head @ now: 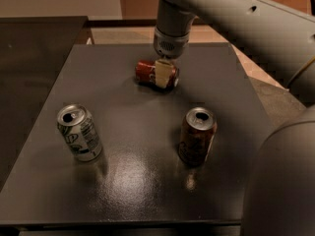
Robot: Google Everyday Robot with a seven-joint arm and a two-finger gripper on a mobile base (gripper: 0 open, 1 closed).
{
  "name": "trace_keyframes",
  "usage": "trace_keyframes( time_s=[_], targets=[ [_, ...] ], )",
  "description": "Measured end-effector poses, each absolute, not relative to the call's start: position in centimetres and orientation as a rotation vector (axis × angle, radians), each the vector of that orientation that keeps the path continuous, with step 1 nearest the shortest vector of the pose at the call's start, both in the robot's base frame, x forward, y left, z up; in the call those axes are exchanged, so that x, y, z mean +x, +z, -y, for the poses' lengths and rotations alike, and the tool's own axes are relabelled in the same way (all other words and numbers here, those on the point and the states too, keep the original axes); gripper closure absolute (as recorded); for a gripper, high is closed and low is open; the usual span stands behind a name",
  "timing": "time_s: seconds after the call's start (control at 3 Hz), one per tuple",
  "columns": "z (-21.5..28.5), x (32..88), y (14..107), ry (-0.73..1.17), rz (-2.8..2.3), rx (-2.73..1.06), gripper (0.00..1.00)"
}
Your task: Place coke can upright
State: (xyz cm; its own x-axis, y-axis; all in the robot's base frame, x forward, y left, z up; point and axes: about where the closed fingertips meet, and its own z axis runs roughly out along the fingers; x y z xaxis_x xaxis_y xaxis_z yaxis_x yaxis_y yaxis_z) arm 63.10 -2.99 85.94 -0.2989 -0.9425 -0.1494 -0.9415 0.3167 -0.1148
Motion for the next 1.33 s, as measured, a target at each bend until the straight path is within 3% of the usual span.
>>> trace_keyframes(
  time_s=[0.33,1.33],
  targets=[
    [2.7,63.8,88.0,-0.049,-2.268,-1.797,0.96],
    [1.8,65.3,94.8,-0.366,-1.558,-2.129,1.00]
  ],
)
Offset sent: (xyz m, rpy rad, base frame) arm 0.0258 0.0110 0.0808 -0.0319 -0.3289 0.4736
